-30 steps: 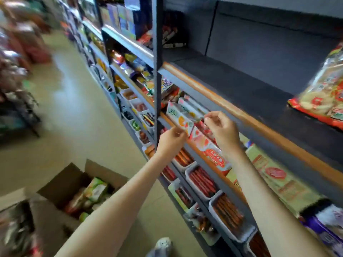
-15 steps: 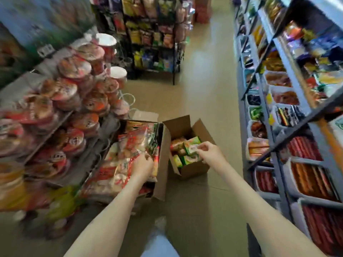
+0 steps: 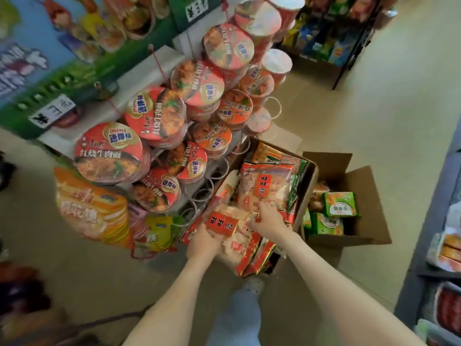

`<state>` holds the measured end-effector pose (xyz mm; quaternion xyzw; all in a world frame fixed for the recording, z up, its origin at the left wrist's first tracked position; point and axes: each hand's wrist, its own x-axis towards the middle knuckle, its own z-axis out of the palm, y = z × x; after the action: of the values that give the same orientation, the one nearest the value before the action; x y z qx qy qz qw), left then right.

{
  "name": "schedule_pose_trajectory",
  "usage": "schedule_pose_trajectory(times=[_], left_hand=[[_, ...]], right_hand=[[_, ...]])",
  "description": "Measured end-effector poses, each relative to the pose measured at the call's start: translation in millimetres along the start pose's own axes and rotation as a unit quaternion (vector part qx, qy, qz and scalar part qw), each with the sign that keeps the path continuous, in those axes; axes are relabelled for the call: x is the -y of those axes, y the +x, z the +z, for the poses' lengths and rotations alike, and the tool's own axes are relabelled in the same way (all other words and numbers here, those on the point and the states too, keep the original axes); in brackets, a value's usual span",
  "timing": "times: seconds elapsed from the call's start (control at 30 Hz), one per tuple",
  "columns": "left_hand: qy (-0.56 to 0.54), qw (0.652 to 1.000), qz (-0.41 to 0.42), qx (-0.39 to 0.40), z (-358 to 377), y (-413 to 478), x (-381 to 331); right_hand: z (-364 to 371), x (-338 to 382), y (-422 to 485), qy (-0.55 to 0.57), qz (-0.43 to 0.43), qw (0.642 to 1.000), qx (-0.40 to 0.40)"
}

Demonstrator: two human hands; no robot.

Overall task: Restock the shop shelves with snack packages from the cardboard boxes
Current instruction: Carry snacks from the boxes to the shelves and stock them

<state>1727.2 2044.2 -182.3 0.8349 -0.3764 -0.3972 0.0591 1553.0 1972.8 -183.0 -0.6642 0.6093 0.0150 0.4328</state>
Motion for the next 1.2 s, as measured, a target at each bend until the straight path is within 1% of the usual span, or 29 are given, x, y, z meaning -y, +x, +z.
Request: schedule_pose_trajectory(times=[0.03,0.13,0.27,0.33,0.4,0.43,0.5,0.53,0.6,0.63,0.7,0.73,0.8,0.83,0.9,0.97,1.03,1.13,1.2], left_hand=[[0.002,1.000,-0.012,0.012,-2,4,4],[0.031,0.998,-0.041,0.039,-8,16,13],[0.064,0.993,-0.076,0.064,-10,22,15],[0.011,0.990,-0.117,0.073,-7,23,14],[-0.101,0.981,-0.149,0.075,-4,22,14],[-0.136,0.977,-0.149,0.069,-2,23,15],[-0.149,0.979,-0.131,0.053,-2,22,17],[-0.154,0.979,-0.125,0.043,-4,21,18],[-0.202,0.972,-0.116,0.043,-6,19,24],[-0.226,0.968,-0.103,0.049,-8,19,27],[-0.259,0.962,-0.072,0.053,-11,19,31],[-0.276,0.958,-0.058,0.049,-13,20,33],[-0.312,0.949,-0.031,0.039,-15,23,31],[-0.323,0.945,-0.015,0.041,-16,24,27],[-0.321,0.945,0.015,0.060,-16,24,12],[-0.304,0.949,0.030,0.074,-14,28,-10],[-0.263,0.962,0.037,0.065,-6,39,-33],[-0.122,0.989,0.053,0.069,14,60,-62],[-0.067,0.994,0.046,0.079,28,73,-76]], right_hand=[[4,4,8,-0.035,0.000,0.999,0.016],[13,7,25,-0.095,0.027,0.993,0.069],[17,7,34,-0.149,0.048,0.984,0.085],[19,8,39,-0.143,0.059,0.983,0.097],[21,10,40,-0.134,0.077,0.981,0.119],[21,11,41,-0.130,0.087,0.979,0.133],[18,13,40,-0.114,0.110,0.972,0.174],[17,12,40,-0.091,0.121,0.970,0.193],[15,7,40,-0.010,0.131,0.968,0.215],[13,5,38,0.053,0.129,0.966,0.218],[6,1,30,0.193,0.116,0.948,0.226],[3,-1,26,0.242,0.107,0.939,0.222],[-4,-6,17,0.300,0.103,0.927,0.198],[-9,-9,12,0.322,0.105,0.923,0.184],[-17,-22,7,0.384,0.113,0.902,0.161],[-28,-40,0,0.438,0.121,0.881,0.135],[-42,-60,-10,0.488,0.128,0.858,0.094],[-55,-92,-21,0.544,0.149,0.825,0.015],[-59,-110,-24,0.569,0.155,0.807,-0.028]])
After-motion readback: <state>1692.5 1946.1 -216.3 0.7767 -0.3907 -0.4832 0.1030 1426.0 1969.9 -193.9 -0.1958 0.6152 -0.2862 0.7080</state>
